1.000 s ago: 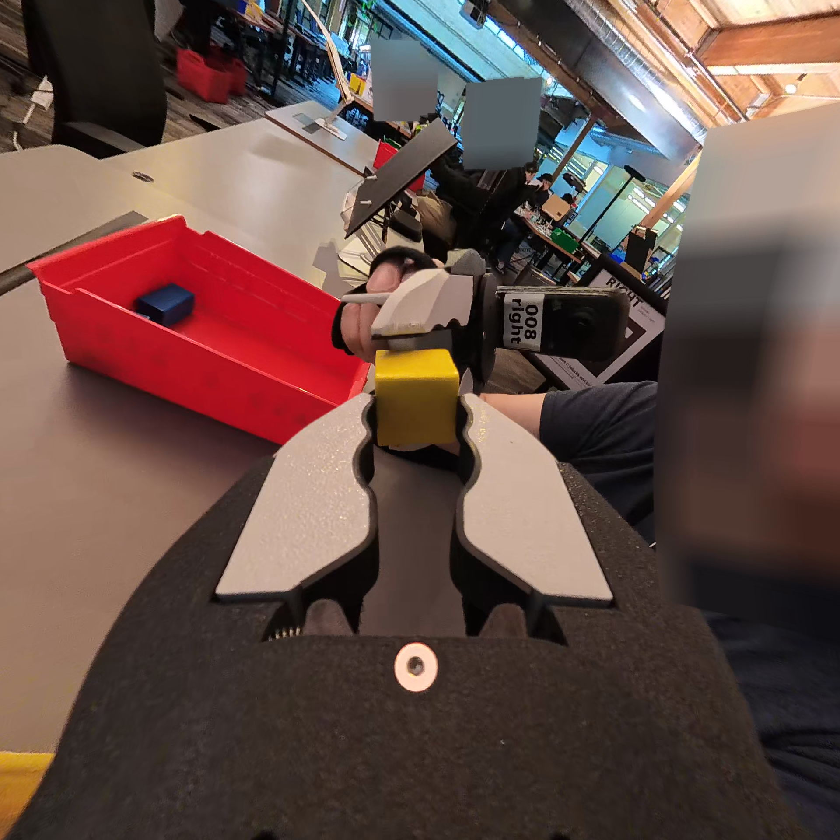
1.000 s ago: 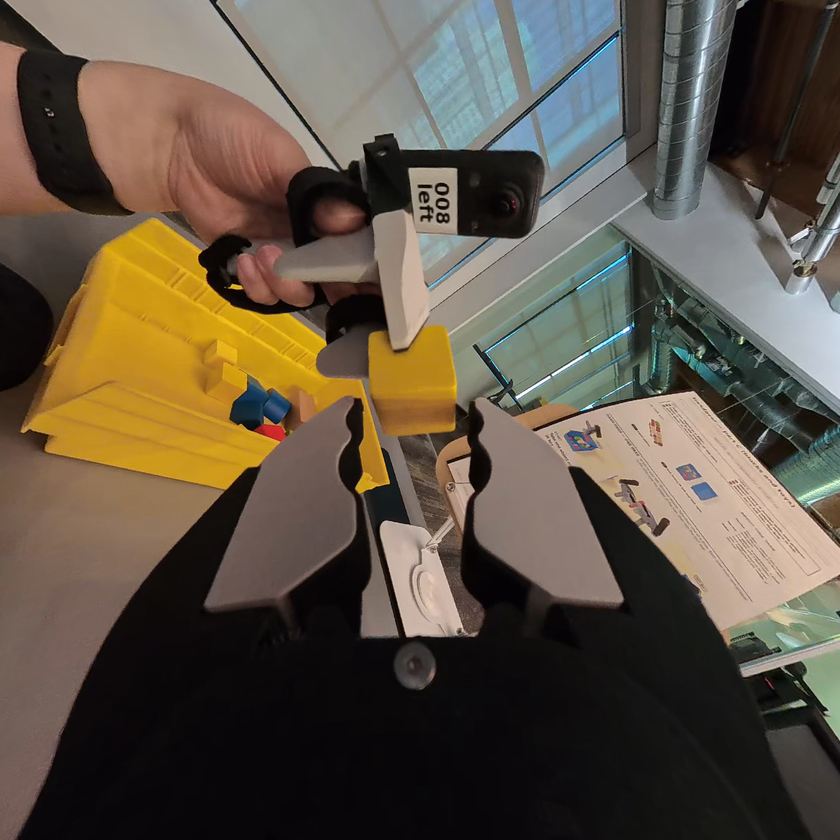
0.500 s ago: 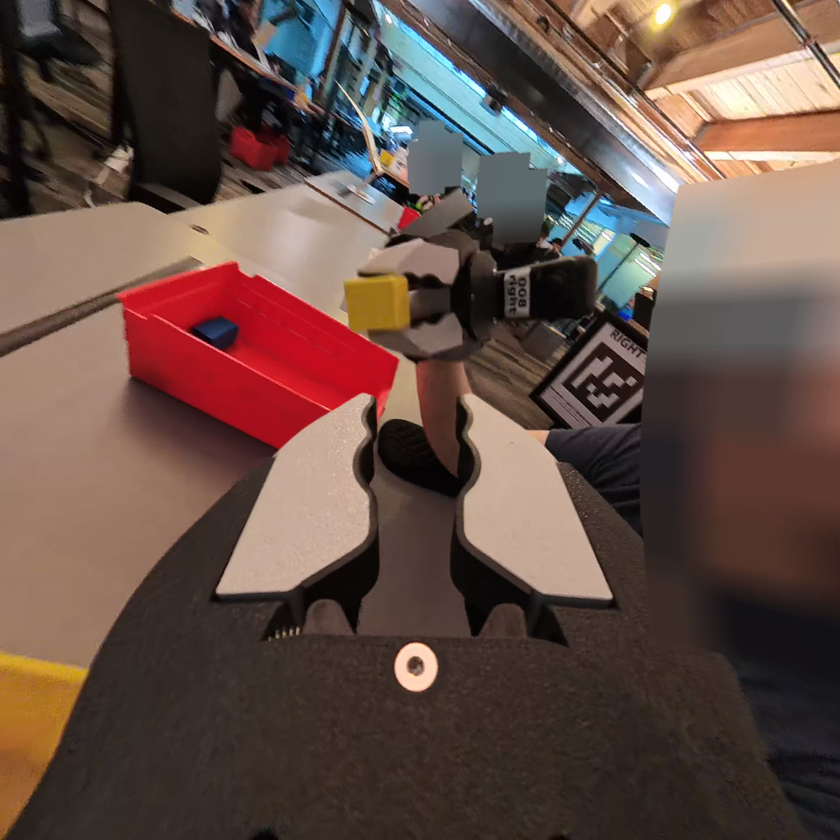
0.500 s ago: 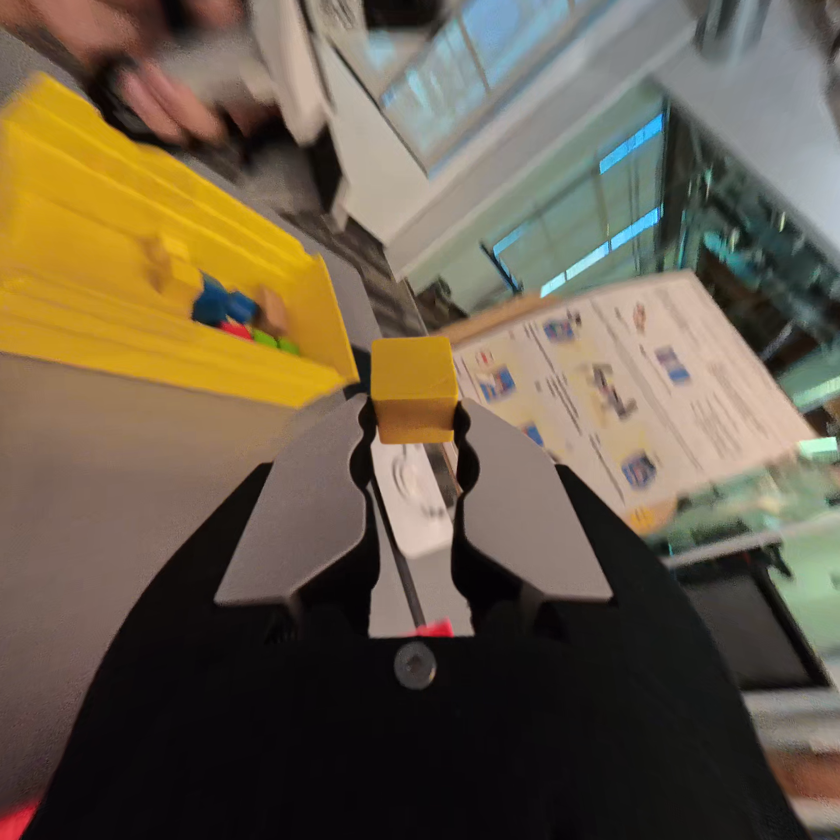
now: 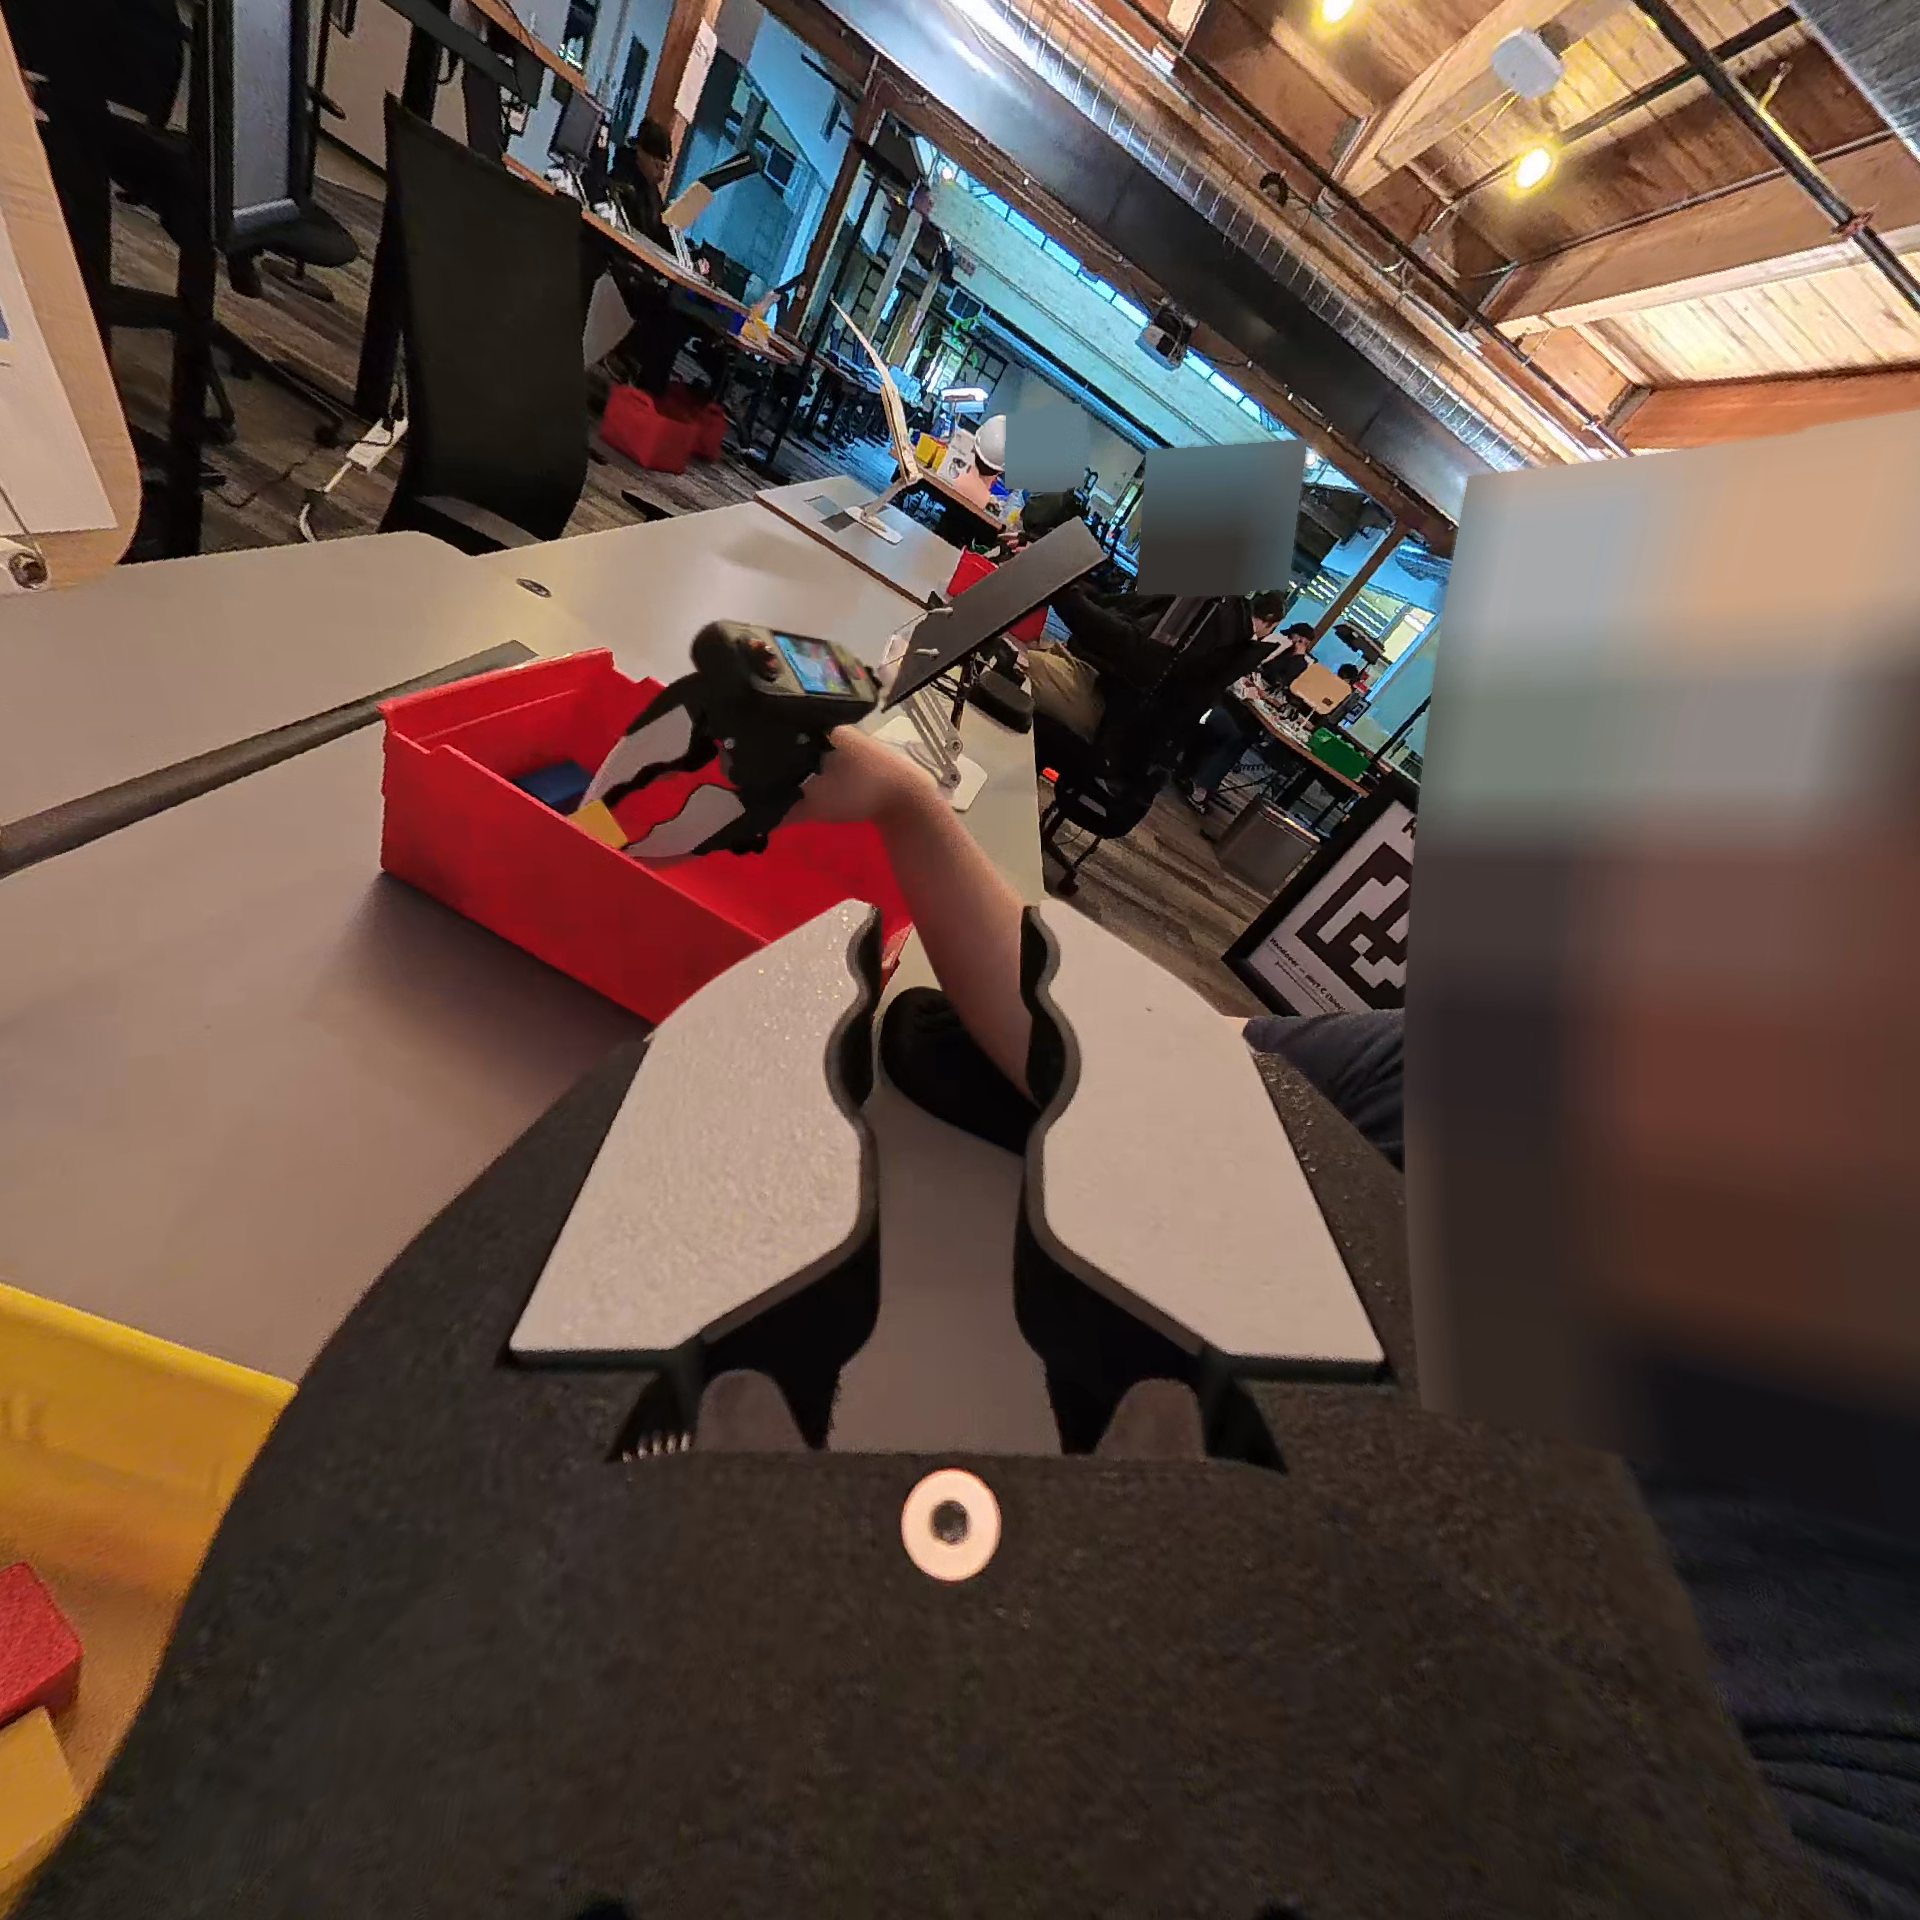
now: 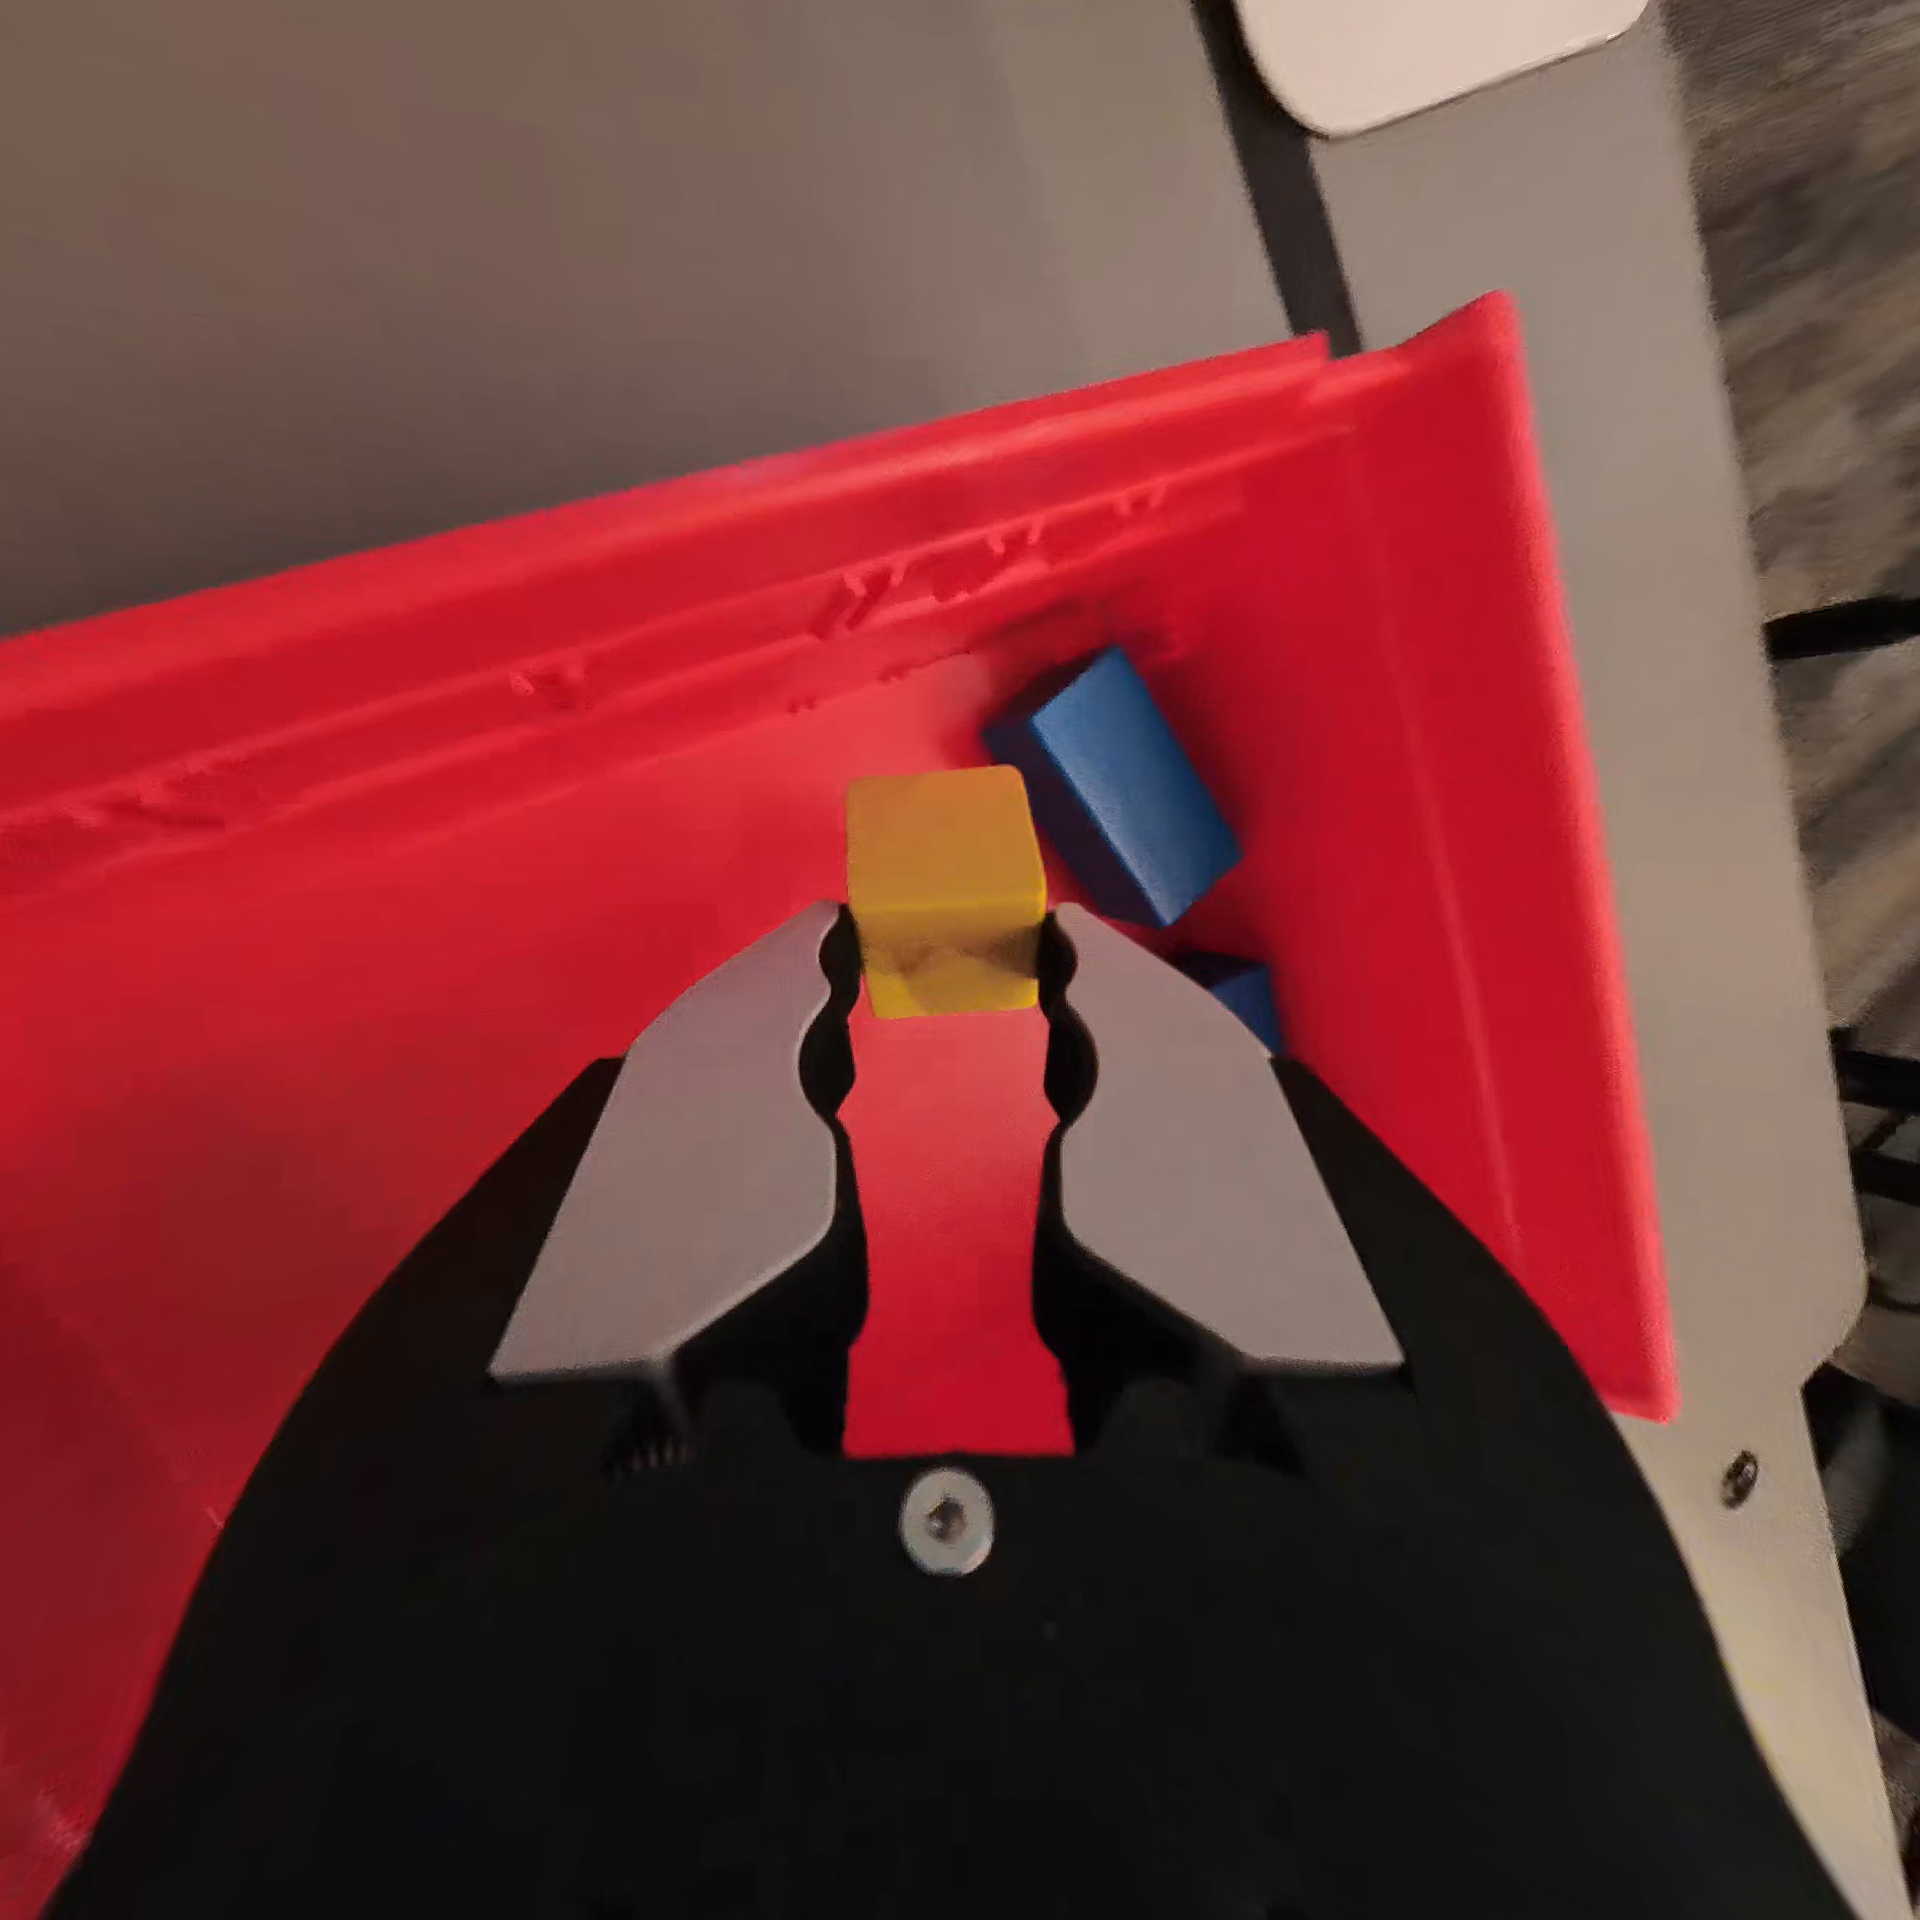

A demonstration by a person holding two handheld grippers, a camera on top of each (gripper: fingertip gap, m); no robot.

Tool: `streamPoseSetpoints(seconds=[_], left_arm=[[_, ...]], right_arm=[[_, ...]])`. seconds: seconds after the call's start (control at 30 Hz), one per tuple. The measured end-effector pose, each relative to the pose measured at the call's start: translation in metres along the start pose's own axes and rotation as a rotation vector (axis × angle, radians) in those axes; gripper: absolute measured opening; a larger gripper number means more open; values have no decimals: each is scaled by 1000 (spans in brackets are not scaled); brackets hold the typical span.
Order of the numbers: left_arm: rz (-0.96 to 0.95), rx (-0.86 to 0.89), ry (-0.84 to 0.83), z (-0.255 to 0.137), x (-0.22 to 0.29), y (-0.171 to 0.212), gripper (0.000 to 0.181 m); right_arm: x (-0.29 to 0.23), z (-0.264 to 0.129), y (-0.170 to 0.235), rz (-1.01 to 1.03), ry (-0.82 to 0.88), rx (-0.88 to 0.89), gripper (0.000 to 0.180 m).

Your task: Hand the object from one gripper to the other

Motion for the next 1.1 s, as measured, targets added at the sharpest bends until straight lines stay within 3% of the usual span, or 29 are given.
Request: streamPoseSetpoints(seconds=[0.27,0.73,0.97,1.1], left_arm=[[-13,-39,-17,6,-4,3,25],[-14,-67,-40,5,-5,5,25],[-37,-100,-269,-13,-31,10,25],[-73,-130,-499,-34,-57,15,26]], right_arm=[[-5,35,9,24,-97,-177,35],[2,51,-1,141,-97,-89,37],[1,52,-4,160,-103,-42,42],[2,41,-7,153,-98,-10,44]])
Point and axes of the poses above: each gripper's, where its closed fingertips meet, z out along the fingers, y out of its underside, x = y × z across the jaws, the point moved 6 cm from there along -z, back along the fingers, and after that the axes turned 7 degrees about -z, right-handed, at the moved point
